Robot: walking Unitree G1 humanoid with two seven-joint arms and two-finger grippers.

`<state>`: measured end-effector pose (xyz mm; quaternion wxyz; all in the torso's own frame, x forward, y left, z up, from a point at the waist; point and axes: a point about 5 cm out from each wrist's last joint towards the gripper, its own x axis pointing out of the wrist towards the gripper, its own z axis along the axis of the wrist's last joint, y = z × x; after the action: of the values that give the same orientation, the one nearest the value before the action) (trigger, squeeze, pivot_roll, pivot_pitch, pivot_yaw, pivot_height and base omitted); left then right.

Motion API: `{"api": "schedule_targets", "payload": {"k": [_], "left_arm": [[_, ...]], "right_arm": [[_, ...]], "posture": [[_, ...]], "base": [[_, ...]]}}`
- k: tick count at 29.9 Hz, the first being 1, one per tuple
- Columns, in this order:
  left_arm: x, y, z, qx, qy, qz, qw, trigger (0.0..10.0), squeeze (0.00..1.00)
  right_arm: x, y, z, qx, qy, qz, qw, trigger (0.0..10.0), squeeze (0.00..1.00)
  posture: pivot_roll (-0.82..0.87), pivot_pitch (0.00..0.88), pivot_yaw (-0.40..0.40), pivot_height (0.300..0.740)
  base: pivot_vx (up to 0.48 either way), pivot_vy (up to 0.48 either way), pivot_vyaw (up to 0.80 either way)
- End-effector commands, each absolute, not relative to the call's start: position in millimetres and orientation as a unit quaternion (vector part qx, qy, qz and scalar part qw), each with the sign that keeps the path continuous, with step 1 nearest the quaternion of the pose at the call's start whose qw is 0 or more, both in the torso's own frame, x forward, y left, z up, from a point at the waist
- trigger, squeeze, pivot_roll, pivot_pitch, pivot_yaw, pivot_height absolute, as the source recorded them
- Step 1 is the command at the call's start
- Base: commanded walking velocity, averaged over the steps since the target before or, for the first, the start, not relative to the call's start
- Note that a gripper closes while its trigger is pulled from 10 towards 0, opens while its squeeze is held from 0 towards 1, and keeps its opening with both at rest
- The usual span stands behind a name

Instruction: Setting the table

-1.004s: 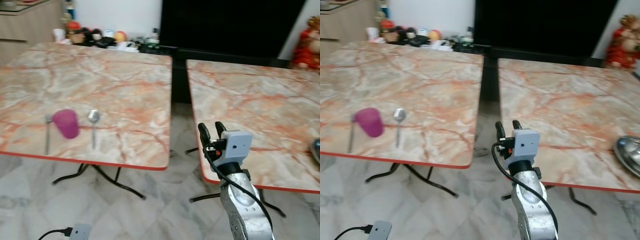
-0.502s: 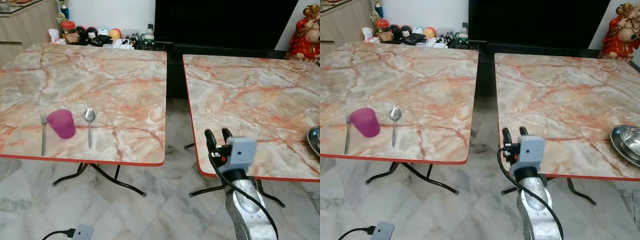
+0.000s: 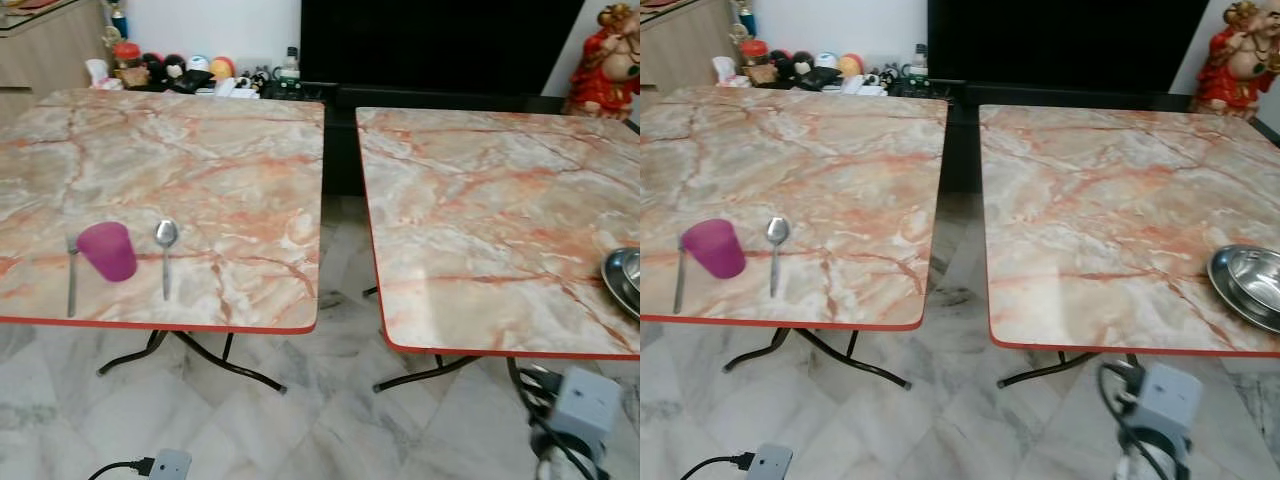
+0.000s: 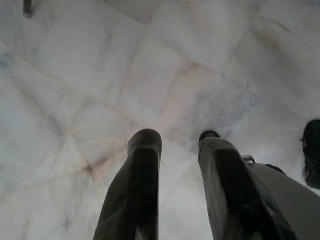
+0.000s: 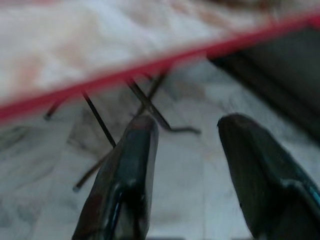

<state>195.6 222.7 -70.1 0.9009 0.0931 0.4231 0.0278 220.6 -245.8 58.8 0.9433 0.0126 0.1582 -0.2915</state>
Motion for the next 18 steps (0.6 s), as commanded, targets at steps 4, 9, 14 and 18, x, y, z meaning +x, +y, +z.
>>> {"api": "schedule_targets", "payload": {"k": [4,9,14,18], "left_arm": [[190.3,222.2,-73.2,0.097,0.432,0.026,0.896,10.0,0.0],[189.9,222.1,-73.5,0.096,0.433,0.028,0.896,10.0,0.0],[189.7,221.8,-73.7,0.096,0.434,0.028,0.895,10.0,0.0],[191.0,221.8,-73.0,0.092,0.432,0.03,0.897,10.0,0.0]], "right_arm": [[210.9,-229.2,15.3,0.031,0.259,-0.224,0.939,10.0,0.0],[201.8,-225.2,-23.5,0.024,0.33,-0.196,0.923,10.0,0.0],[199.0,-216.2,-42.5,0.023,0.368,-0.152,0.917,10.0,0.0],[180.5,-197.0,-75.3,-0.021,0.42,-0.027,0.907,10.0,0.0]], "posture": [[-0.03,0.113,-0.043,0.74],[-0.03,0.113,-0.04,0.74],[-0.03,0.115,-0.032,0.74],[-0.02,0.111,-0.023,0.74]], "base": [[0.0,0.0,0.0],[0.0,0.0,0.0],[0.0,0.0,0.0],[0.0,0.0,0.0]]}}
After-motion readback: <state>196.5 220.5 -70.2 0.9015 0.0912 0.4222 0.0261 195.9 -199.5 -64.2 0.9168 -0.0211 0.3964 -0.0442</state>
